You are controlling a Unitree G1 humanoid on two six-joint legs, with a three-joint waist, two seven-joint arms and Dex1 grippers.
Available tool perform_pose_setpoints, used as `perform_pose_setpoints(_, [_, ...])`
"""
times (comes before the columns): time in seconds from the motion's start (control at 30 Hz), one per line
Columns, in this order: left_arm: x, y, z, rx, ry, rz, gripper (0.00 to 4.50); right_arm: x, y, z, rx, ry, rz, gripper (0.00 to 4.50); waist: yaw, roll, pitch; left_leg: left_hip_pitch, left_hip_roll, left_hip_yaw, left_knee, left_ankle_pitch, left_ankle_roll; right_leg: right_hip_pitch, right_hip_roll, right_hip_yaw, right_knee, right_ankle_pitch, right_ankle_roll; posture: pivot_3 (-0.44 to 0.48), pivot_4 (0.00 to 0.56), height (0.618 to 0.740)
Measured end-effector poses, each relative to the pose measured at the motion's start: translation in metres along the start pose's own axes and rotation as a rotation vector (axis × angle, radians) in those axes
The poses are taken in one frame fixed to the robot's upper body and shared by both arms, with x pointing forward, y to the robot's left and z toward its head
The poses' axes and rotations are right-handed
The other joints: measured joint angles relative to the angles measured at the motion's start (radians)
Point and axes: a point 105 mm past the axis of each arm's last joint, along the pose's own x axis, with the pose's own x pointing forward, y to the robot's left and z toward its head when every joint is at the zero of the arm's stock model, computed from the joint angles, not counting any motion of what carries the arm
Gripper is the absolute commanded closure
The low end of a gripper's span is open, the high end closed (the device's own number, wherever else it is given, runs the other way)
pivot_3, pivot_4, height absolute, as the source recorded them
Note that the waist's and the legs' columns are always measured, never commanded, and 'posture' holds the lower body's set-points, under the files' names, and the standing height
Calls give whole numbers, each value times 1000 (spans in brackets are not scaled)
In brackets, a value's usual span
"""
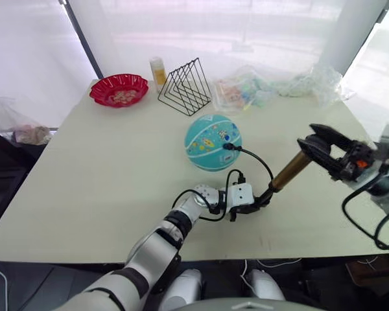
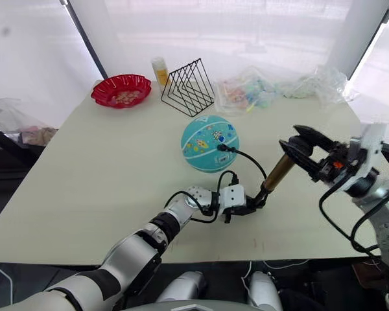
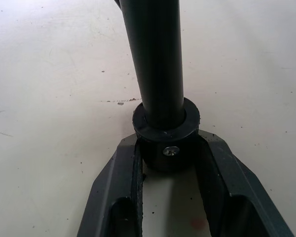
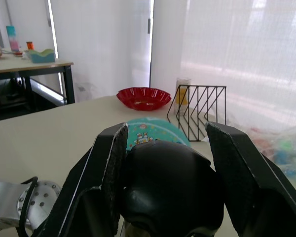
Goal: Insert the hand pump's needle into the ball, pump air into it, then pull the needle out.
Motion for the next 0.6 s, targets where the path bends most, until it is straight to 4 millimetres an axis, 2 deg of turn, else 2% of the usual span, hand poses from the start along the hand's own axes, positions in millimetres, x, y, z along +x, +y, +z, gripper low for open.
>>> perform_pose_setpoints(0.03, [0, 0, 0, -1, 1, 0, 3387, 0, 0, -2, -3, 2, 0, 2455, -1, -1, -2, 1, 0, 0, -1, 0, 0, 0, 0, 0, 0, 0, 0, 0, 150, 740])
perform_pose_setpoints(0.07, [-2, -1, -4, -11, 11, 3, 3387, 4, 6, -25, 7, 7, -6, 2455, -4, -5, -9, 4, 1, 0, -3, 0, 0, 2, 2, 0, 0, 0, 0, 0, 150, 740])
perform_pose_setpoints(0.13, [-2, -1, -6, -17, 17, 8, 3387, 6, 10, -45, 11, 13, -24, 2455, -6, -7, -11, 8, 2, 0, -4, 0, -1, 5, 2, 1, 0, -1, -1, 0, 150, 740])
perform_pose_setpoints(0.23, [-2, -2, -8, -23, 19, 6, 3387, 6, 17, -66, 3, 68, -7, 2456, -7, -7, -11, 15, 2, 1, -10, -1, -1, 15, 2, 4, -1, -5, -3, 0, 150, 740])
perform_pose_setpoints(0.3, [-2, -2, -8, -23, 19, 3, 3387, 8, 19, -70, 7, 76, 4, 2457, -8, -5, -10, 15, 2, 1, -11, -1, -1, 16, 2, 4, -1, -6, -4, 0, 150, 740])
perform_pose_setpoints(0.4, [-2, -2, -7, -24, 14, 1, 3387, 14, 20, -67, -3, 73, 31, 2469, -7, -1, -8, 16, 2, 0, -11, -1, -1, 14, 2, 3, -1, -5, -2, 0, 150, 740])
perform_pose_setpoints(0.47, [-3, -1, -6, -25, 9, 5, 3387, 21, 19, -57, -37, 92, 77, 2469, -7, 3, -4, 16, 1, 1, -11, 0, -1, 13, 1, 3, -1, -5, -2, 0, 150, 740])
perform_pose_setpoints(0.6, [-2, 1, 1, -31, -23, 10, 3387, 41, 19, -21, -115, 90, 198, 2469, -3, 10, 4, 10, 1, 0, -10, 1, -2, 6, 0, 1, 0, -4, -1, 0, 150, 740])
